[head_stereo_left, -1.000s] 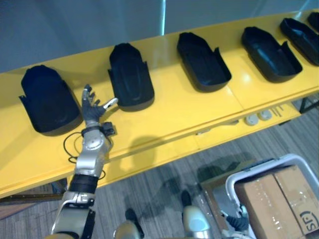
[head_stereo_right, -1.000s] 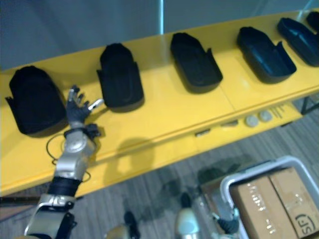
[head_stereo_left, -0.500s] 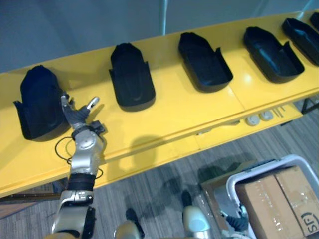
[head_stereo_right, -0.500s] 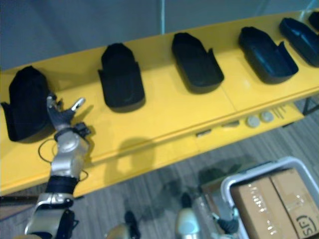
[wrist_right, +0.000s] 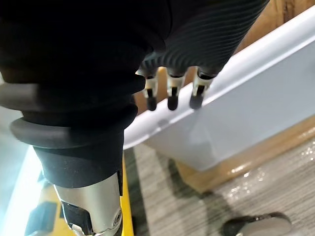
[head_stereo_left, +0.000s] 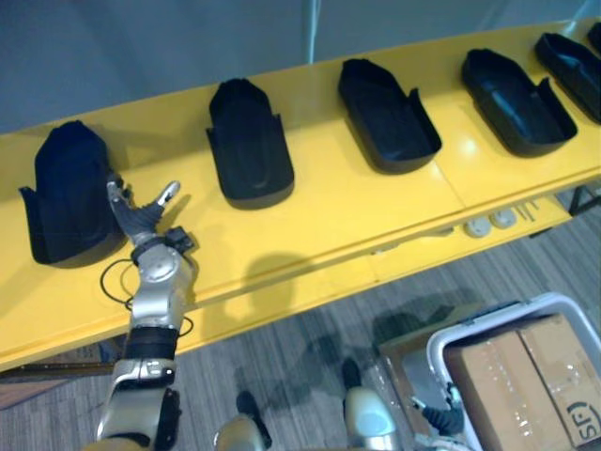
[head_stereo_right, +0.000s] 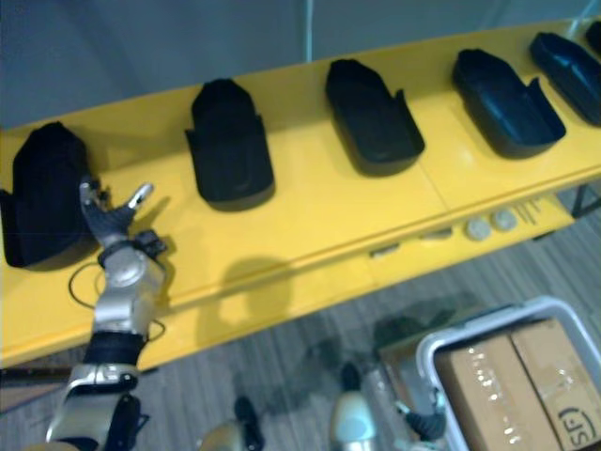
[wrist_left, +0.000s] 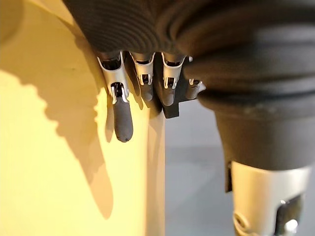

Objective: Walk over and take plastic housings, then place them on the shelf

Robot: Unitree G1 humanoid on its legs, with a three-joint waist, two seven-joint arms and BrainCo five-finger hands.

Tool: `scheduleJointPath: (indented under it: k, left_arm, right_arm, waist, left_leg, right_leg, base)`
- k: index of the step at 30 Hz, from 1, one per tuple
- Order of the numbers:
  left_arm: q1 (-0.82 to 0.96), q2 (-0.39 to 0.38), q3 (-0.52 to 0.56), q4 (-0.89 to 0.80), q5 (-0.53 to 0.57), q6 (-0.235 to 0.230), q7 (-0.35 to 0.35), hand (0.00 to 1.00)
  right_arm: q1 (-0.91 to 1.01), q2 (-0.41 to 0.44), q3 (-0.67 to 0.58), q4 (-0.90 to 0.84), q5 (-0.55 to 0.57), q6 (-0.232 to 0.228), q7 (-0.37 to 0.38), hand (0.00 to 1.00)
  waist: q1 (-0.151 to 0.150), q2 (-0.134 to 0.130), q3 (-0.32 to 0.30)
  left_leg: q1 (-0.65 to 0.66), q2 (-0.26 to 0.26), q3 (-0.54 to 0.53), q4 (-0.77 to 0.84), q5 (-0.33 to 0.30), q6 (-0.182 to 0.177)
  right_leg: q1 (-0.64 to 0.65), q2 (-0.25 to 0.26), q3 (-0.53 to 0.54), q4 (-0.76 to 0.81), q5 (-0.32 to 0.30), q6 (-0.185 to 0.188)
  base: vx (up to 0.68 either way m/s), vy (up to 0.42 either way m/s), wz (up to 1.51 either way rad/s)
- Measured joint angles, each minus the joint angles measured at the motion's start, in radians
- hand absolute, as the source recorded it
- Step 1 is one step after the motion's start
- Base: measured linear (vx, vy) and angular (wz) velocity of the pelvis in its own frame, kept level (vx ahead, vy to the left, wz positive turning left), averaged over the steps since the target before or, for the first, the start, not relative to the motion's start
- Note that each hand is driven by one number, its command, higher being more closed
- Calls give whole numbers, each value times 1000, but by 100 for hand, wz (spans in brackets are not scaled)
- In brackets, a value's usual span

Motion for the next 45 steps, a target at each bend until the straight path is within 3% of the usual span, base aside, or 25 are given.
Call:
scheduleJointPath:
  k: [14, 17, 22, 27, 29, 31, 33, 35, 37, 40, 44, 45]
  left_arm:
    - [1, 0, 5, 0, 2, -3, 28, 0]
    - [17, -1, 4, -21, 0, -50, 21, 0]
    - [136, -36, -69, -412, 18, -187, -17, 0]
    - [322, -97, -112, -687, 96, -251, -40, 0]
    - [432, -110, -108, -765, 100, -266, -49, 0]
    - [503, -112, -83, -819, 97, -287, -75, 0]
    - [562, -117, -47, -866, 97, -303, -105, 0]
    - [627, -131, 3, -899, 122, -321, -117, 0]
    - [663, -156, 39, -898, 128, -324, -114, 0]
    - [739, -165, 106, -869, 257, -296, -55, 0]
    - [802, -178, 128, -712, 334, -254, -51, 0]
    - [818, -194, 127, -636, 336, -242, -55, 0]
  right_arm:
    - [0, 0, -1, 0, 0, -3, 14, 0]
    - [0, 0, -2, -2, -5, -22, 8, 0]
    - [0, 1, -24, -134, -169, -34, -163, 0]
    - [12, -12, -97, -487, -329, -26, -364, 0]
    - [8, -43, -170, -672, -366, -66, -424, 0]
    - [-32, -91, -240, -792, -374, -125, -428, 0]
    - [-77, -154, -283, -874, -350, -180, -396, 0]
    - [-155, -215, -282, -934, -267, -230, -303, 0]
    - [-209, -233, -269, -952, -200, -249, -217, 0]
    - [-306, -269, -233, -951, -114, -245, -101, 0]
    - [-472, -323, -168, -877, 36, -234, 26, 0]
    - [-541, -325, -147, -816, 84, -209, 69, 0]
  waist:
    - [0, 0, 0]
    - [-1, 0, 0]
    - [7, 2, -1]
    - [24, 25, -19]
    - [53, 41, -55]
    - [64, 42, -61]
    - [84, 36, -83]
    - [115, 20, -128]
    - [129, 8, -150]
    - [165, -1, -161]
    - [210, 6, -178]
    - [224, 9, -180]
  left_leg:
    - [0, 0, 1, 2, -1, 0]
    - [0, 0, 1, 5, -1, 0]
    - [1, -5, -11, 4, -1, 1]
    - [37, -18, -26, -15, 0, 1]
    - [37, -21, -28, -27, 4, 2]
    - [51, -24, -42, -33, 9, 3]
    - [70, -25, -52, -48, 17, 1]
    - [69, -28, -70, -64, 24, 0]
    - [68, -38, -105, -85, 38, 1]
    - [69, -48, -148, -121, 70, 4]
    - [72, -66, -204, -192, 120, 14]
    - [73, -69, -219, -215, 140, 16]
  right_leg:
    - [0, 0, 0, 0, 0, 0]
    - [0, 0, 0, -1, 0, 0]
    - [10, -4, -14, -4, 0, 0]
    - [57, -8, -48, -20, 0, 0]
    - [61, -12, -53, -30, 2, 3]
    - [95, -17, -75, -50, 6, 10]
    - [119, -17, -94, -59, 10, 17]
    - [140, -17, -113, -81, 14, 21]
    - [165, -24, -157, -97, 17, 26]
    - [188, -26, -208, -110, 34, 39]
    - [199, -35, -278, -113, 50, 46]
    - [203, -35, -301, -113, 57, 46]
  base:
    - [0, 0, 0]
    - [0, 0, 0]
    - [0, 0, 5]
    - [8, 6, 11]
    - [15, 1, 7]
    - [24, -2, 20]
    - [-11, -6, 22]
    - [-26, -14, 19]
    - [-28, -12, 45]
    - [-30, -9, 43]
    - [-73, 5, 51]
    - [-57, 9, 48]
